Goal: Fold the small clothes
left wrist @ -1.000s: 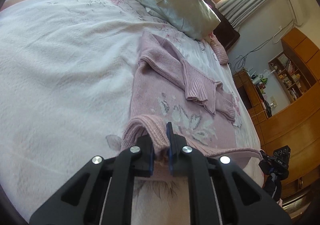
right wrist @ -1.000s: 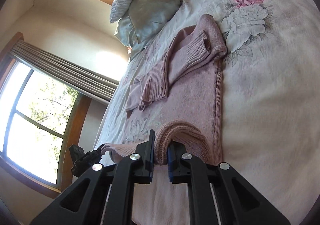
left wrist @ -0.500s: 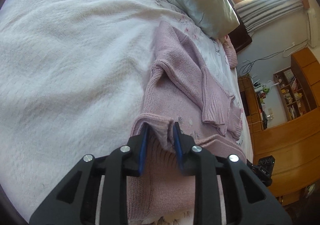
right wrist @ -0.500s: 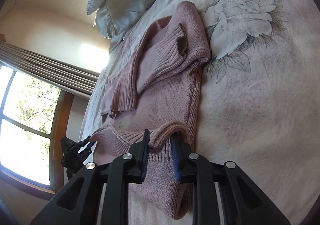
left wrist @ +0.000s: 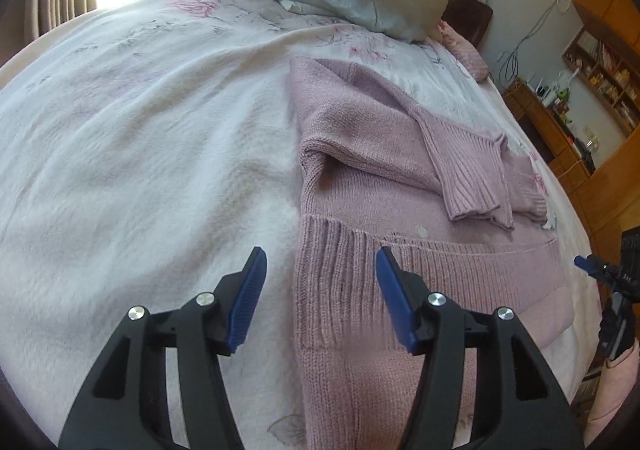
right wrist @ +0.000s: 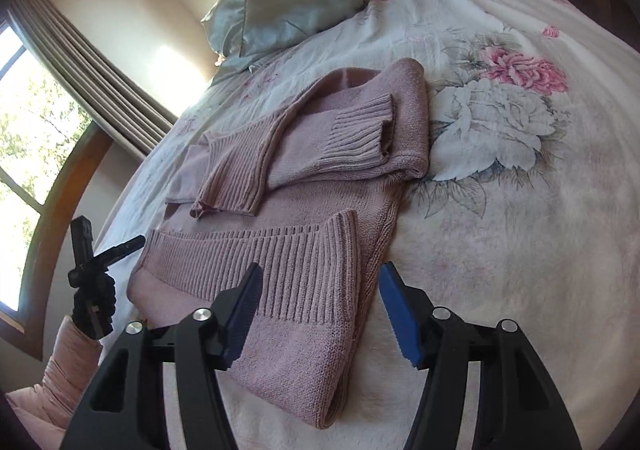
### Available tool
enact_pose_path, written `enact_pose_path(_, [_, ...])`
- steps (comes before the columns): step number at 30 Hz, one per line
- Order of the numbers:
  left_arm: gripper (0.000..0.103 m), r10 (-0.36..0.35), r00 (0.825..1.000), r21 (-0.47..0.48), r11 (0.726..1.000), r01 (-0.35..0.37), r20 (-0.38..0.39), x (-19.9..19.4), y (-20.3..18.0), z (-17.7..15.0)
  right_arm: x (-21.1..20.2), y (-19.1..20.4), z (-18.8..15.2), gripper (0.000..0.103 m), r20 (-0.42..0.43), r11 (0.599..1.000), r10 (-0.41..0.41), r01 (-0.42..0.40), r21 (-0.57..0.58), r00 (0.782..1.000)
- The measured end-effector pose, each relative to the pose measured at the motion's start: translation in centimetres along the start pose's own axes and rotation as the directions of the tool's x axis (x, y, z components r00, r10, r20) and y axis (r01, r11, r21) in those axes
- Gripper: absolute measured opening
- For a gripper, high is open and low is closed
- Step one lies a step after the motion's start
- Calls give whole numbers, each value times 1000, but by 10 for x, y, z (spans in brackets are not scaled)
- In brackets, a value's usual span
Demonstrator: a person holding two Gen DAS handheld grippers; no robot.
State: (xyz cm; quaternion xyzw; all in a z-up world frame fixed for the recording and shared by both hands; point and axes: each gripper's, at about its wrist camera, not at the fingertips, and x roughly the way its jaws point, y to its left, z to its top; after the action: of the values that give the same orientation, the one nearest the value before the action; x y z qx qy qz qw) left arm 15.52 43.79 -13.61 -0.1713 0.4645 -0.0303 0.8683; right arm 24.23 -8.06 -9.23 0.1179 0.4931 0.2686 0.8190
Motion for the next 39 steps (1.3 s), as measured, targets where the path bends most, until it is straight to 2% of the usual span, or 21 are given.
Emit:
enact_pose_path(1, [55, 10, 1000, 16, 1000, -10, -5, 5, -3, 0, 2, 5, 1, 62, -5, 1000, -7, 7, -24, 1000])
enact_pose_path(2, [49, 31, 999, 34, 999, -31, -8, 9, -6, 0, 5, 8, 2, 62, -10, 999, -14, 14, -48, 1000])
enact_pose_path(3, [27, 45, 999, 55, 997, -45, -10, 13, -9, -1, 8, 12, 3, 62, -15, 997, -25, 24, -71, 1000])
enact_pose_path(4, [14, 65, 998, 75, 995, -64, -9, 15, -12, -2, 12, 15, 4, 62, -20, 995, -39, 37, -94, 999])
enact_pose_path(5, [8, 78, 997, 90, 993, -78, 2, 14, -16, -4, 15, 19, 5, 62, -24, 991, -58, 55, -122, 998])
enact_pose_path(9, [8, 53, 995, 139, 988, -65, 86, -7, -33, -11, 37, 28, 12, 62, -49, 960, -166, 150, -236, 985])
enact_pose_path(11, [7, 12, 993, 151, 988, -29, 116, -18, -39, -15, 50, 29, 15, 62, -65, 946, -203, 179, -269, 977])
enact_pose_path(13, [7, -11, 993, 166, 986, -8, 116, -20, -44, -17, 63, 23, 17, 62, -92, 944, -228, 197, -265, 969])
enact_pose_path(15, [7, 1, 995, 183, 983, -19, 102, -13, -48, -17, 71, 21, 16, 59, -114, 946, -222, 186, -267, 968])
enact_pose_path(18, [9, 57, 997, 189, 980, -67, 57, 7, -47, -17, 73, 23, 12, 43, -118, 948, -199, 161, -275, 973])
enact_pose_path(20, [16, 99, 995, 178, 979, -103, 31, 19, -43, -16, 74, 26, 12, 40, -120, 945, -205, 165, -282, 971])
enact_pose_path(21, [15, 106, 994, 177, 978, -108, 25, 23, -41, -15, 75, 25, 12, 37, -127, 946, -210, 169, -276, 969])
enact_pose_path(22, [15, 110, 994, 178, 978, -112, 22, 26, -42, -15, 75, 25, 12, 25, -128, 947, -210, 168, -274, 969])
enact_pose_path(23, [13, 113, 993, 181, 977, -115, 22, 26, -43, -15, 73, 26, 12, 17, -123, 946, -207, 167, -276, 971])
enact_pose_path(24, [11, 119, 993, 187, 975, -121, 23, 25, -45, -15, 70, 27, 12, 14, -113, 946, -209, 172, -274, 971])
enact_pose_path(27, [8, 69, 996, 182, 980, -77, 49, 11, -46, -17, 48, 32, 8, 10, -70, 959, -136, 113, -259, 988])
enact_pose_path(30, [7, -9, 993, 161, 987, -10, 117, -19, -44, -24, 22, 39, -1, 10, -20, 959, -103, 94, -269, 994])
enact_pose_path(35, [7, -88, 965, 168, 985, 47, 246, -78, -45, -34, -25, 50, -10, 10, 65, 965, 4, 13, -262, 998])
enact_pose_path(39, [7, -122, 940, 177, 982, 68, 317, -105, -54, -17, -49, 60, 11, 9, 121, 968, 54, -22, -251, 991])
